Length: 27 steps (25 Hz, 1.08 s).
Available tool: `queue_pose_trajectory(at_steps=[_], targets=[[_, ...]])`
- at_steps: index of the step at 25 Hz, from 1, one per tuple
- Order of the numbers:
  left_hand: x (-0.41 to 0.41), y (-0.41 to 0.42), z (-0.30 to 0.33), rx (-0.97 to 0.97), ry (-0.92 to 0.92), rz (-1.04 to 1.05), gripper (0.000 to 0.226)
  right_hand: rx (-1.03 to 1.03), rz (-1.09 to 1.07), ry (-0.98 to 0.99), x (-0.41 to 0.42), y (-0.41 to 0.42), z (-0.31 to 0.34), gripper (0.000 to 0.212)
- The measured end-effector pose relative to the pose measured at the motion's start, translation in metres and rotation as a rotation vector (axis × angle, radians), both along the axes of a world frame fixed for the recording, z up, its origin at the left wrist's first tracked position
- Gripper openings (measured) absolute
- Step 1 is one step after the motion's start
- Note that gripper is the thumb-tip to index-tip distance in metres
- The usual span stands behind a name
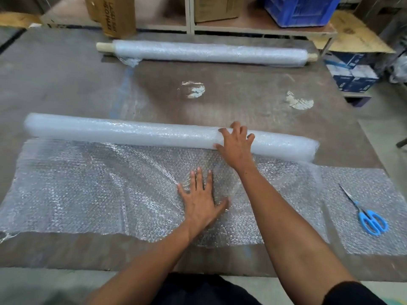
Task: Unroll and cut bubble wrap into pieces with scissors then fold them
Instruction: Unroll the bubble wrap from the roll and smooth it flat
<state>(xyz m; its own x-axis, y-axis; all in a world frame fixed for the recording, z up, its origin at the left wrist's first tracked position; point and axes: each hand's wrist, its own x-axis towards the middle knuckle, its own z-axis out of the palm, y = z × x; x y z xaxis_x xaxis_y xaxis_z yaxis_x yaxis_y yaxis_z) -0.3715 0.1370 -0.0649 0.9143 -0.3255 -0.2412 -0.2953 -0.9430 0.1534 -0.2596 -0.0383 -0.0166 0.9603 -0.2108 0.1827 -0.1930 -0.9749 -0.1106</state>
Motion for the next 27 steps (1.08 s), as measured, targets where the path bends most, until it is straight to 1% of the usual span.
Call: queue_pose_trajectory(at_steps=[2,4,6,9,11,13,14,16,19,20,22,23,26,27], targets=[[0.002,0.005,0.005,-0.017,0.011,-0.011,0.111,-0.052,-0.011,-0.012,0.011,0.000,-0.001,0.054],[0.006,0.011,0.011,-0.035,-0.001,-0.046,0.098,-0.048,-0.032,-0.028,0.021,0.002,0.002,0.060],[0.019,0.020,0.014,-0.034,-0.054,-0.085,0.083,0.009,-0.066,-0.066,0.030,0.004,0.005,0.063],[0.057,0.029,0.014,0.000,-0.122,-0.223,0.063,0.014,-0.056,-0.082,0.030,0.002,-0.002,0.060],[0.075,0.035,0.014,0.033,-0.189,-0.345,0.057,0.020,-0.040,-0.055,0.028,0.000,-0.007,0.058],[0.078,0.042,0.007,0.043,-0.203,-0.407,0.059,0.037,-0.079,-0.053,0.029,0.000,-0.011,0.055],[0.074,0.046,0.002,0.025,-0.184,-0.384,0.062,0.050,-0.101,-0.061,0.031,-0.001,-0.010,0.055],[0.064,0.055,-0.007,-0.048,-0.137,-0.267,0.062,0.077,-0.115,-0.049,0.042,-0.005,-0.010,0.057],[0.057,0.058,-0.013,-0.049,-0.129,-0.196,0.061,0.174,-0.125,-0.065,0.058,-0.007,-0.014,0.071],[0.056,0.058,-0.013,-0.039,-0.123,-0.196,0.063,0.236,-0.111,-0.074,0.063,-0.009,-0.016,0.071],[0.053,0.058,-0.013,-0.024,-0.119,-0.176,0.069,0.301,-0.056,-0.086,0.071,-0.014,-0.019,0.061],[0.053,0.060,-0.014,-0.020,-0.108,-0.138,0.075,0.276,-0.053,-0.080,0.074,-0.015,-0.019,0.059],[0.051,0.060,-0.012,-0.025,-0.059,0.001,0.097,0.057,-0.149,-0.033,0.083,-0.017,-0.012,0.057],[0.050,0.058,-0.010,-0.023,-0.040,0.015,0.101,0.041,-0.176,-0.010,0.086,-0.017,-0.008,0.056]])
